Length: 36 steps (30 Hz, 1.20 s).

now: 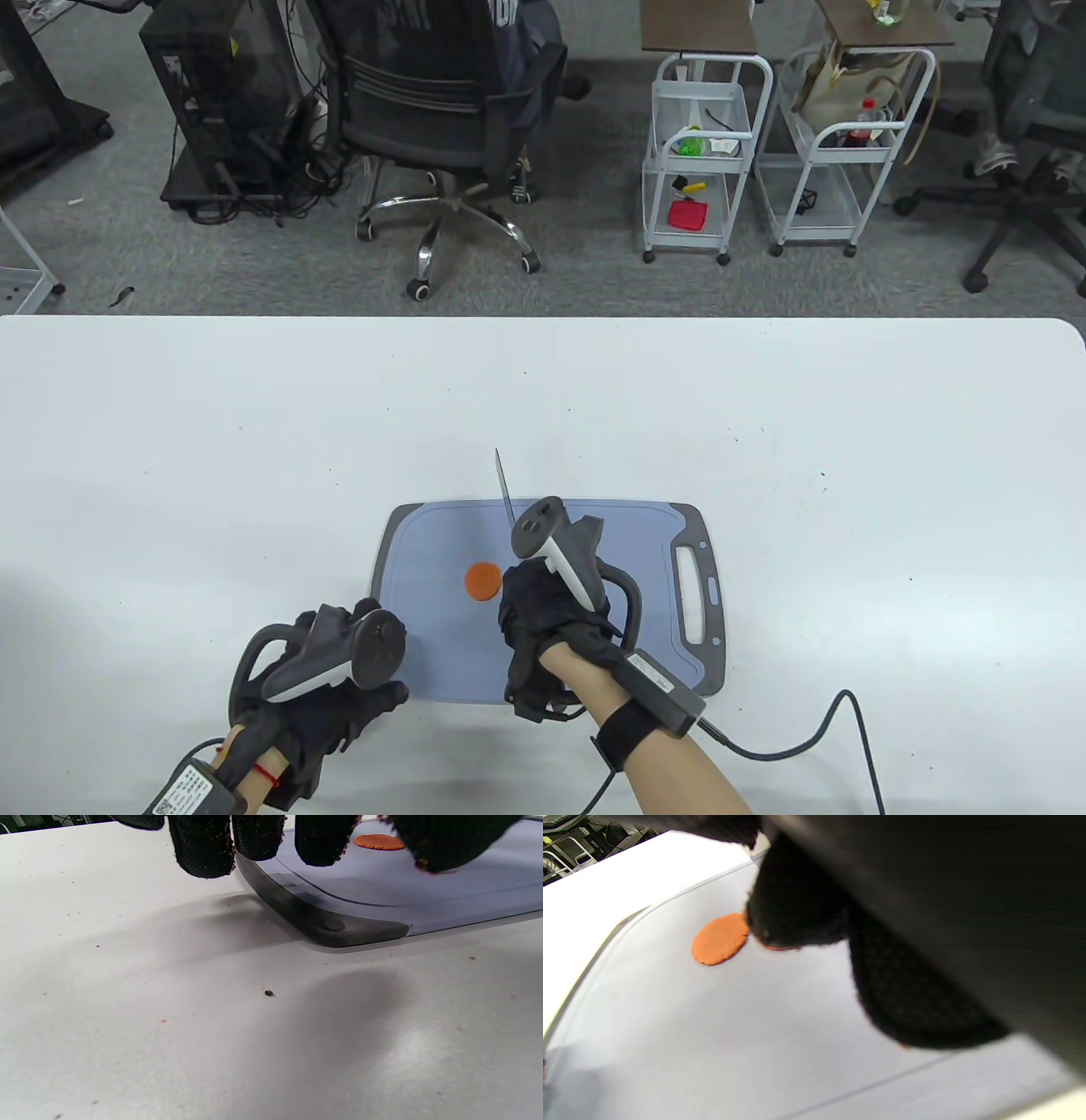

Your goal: Chop plasticine discs into granules with repetitive downward strikes

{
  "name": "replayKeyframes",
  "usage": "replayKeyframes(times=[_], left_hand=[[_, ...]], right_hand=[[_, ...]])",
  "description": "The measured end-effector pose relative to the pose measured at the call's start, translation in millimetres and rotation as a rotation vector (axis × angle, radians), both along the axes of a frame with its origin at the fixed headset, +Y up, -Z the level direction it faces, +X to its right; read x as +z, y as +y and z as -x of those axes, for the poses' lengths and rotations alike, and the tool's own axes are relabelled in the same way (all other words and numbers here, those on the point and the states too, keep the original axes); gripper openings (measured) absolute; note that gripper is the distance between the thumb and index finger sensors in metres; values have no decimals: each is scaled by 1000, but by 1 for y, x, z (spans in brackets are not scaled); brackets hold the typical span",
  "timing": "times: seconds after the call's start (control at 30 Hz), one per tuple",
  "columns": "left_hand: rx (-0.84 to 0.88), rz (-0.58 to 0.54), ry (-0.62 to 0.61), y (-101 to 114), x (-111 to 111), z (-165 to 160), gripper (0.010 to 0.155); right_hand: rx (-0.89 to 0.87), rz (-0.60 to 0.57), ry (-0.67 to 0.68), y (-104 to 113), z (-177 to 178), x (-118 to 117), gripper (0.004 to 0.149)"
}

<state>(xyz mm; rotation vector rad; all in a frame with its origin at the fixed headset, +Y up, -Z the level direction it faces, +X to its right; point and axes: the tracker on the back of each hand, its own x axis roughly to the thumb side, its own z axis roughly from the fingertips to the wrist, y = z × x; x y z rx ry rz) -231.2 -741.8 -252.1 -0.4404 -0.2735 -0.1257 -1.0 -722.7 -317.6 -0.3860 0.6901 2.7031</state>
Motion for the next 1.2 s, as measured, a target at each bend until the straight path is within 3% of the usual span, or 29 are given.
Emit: replayKeyframes(times=[0.1, 0.23, 0.37, 0.53, 0.63, 0.67, 0.7, 0.87, 1.03, 1.13, 1.17, 1.2], left_hand=[[-9, 11, -10, -2, 1, -3, 79], [-2, 15, -11, -3, 1, -4, 79], [-1, 21, -1, -2, 1, 1, 79], [21, -9, 21, 3, -2, 6, 79], [9, 2, 9, 1, -1, 3, 79], [11, 2, 4, 0, 0, 2, 79], [13, 2, 3, -1, 0, 1, 79], [1, 27, -3, -5, 1, 0, 79], [22, 8, 16, 0, -2, 3, 79], [5, 16, 9, -2, -1, 3, 79], [2, 17, 6, -2, -1, 2, 79], [0, 19, 3, -3, -1, 1, 79]], right_hand=[[11, 109, -8, -23, 2, -2, 55], [44, 51, -27, -26, 15, -17, 57], [7, 85, -55, -22, 12, -36, 56], [-70, 26, -35, -7, 7, -9, 55], [-66, 75, -58, -19, 13, 4, 55], [6, 60, -60, -25, 15, 7, 57], [-13, 25, -74, -26, 14, -1, 58], [-57, 94, -101, -24, 14, -31, 56], [-65, 28, -37, -5, 18, -9, 56], [11, 96, -38, -26, 27, -1, 56], [16, 41, -43, -24, 27, 0, 57], [14, 50, -77, -27, 28, -13, 57]])
